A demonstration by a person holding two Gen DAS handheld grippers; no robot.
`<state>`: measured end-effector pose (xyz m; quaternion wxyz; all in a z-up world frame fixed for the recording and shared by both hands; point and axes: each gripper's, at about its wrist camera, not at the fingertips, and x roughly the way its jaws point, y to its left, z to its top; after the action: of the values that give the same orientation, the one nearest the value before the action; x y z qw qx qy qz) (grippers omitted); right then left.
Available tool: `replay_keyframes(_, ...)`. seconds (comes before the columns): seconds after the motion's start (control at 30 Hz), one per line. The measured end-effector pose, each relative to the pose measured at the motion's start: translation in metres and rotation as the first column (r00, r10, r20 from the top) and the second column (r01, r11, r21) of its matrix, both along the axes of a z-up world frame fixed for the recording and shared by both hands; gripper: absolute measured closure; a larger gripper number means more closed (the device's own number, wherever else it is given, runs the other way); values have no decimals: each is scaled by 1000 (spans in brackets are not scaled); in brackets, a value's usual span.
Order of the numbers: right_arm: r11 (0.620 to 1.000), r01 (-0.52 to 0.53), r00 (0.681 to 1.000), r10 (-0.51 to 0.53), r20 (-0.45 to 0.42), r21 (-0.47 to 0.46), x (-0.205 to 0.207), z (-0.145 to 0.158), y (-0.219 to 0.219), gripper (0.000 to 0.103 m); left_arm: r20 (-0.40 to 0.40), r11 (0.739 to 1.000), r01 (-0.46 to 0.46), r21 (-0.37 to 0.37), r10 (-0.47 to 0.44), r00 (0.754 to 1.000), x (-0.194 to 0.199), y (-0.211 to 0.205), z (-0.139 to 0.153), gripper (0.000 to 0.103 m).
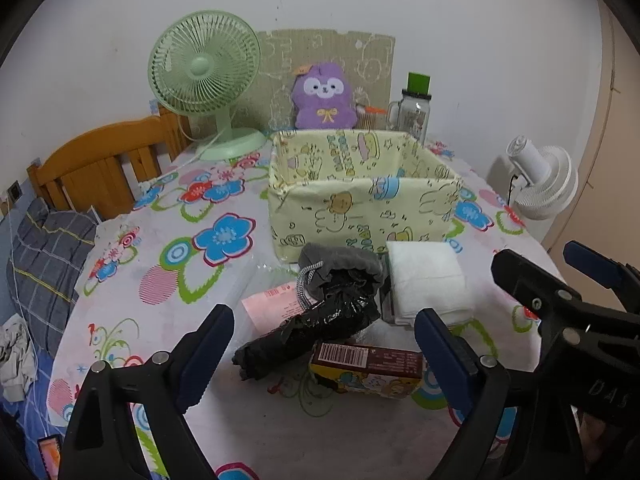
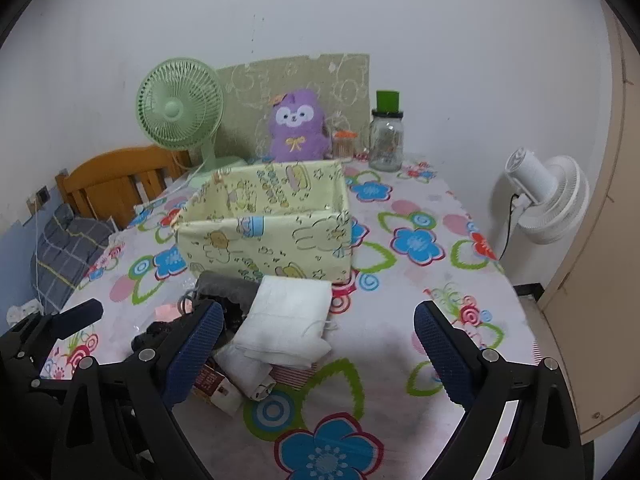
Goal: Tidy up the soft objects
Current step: 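Grasp the folded white cloth with the right tool while the left tool grasps the black wrapped item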
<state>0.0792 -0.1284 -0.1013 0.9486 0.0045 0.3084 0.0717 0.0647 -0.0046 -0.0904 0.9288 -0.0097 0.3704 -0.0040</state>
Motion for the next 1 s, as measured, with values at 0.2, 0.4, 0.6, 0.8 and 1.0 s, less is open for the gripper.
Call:
replay_keyframes(0.2,1000,-15,1000,14,-23,-8,16,-10,6,5,-30,1000,-2,1,2,1000,15,-1,-10,11)
replay_keyframes(0.4,1000,-24,998,24,-61,-1,30,-21,11,5,-65,1000,-2,1,2,998,30,-1,-23,12)
replay_keyframes(0.6,1000,-28,995,29,-99,9,45,-32,15,5,-100,1000,-7,-1,7,995,42,1,-35,12)
replay_keyframes(0.8,999,-43,990,43,-133,1,59,-41,24,5,-141,999,-7,-39,1,990,53,7,-46,22)
replay_keyframes(1.0,999,-41,985,40,-170,-3,72,-51,28,5,-171,996,9,-85,-23,985,58,10,-53,37)
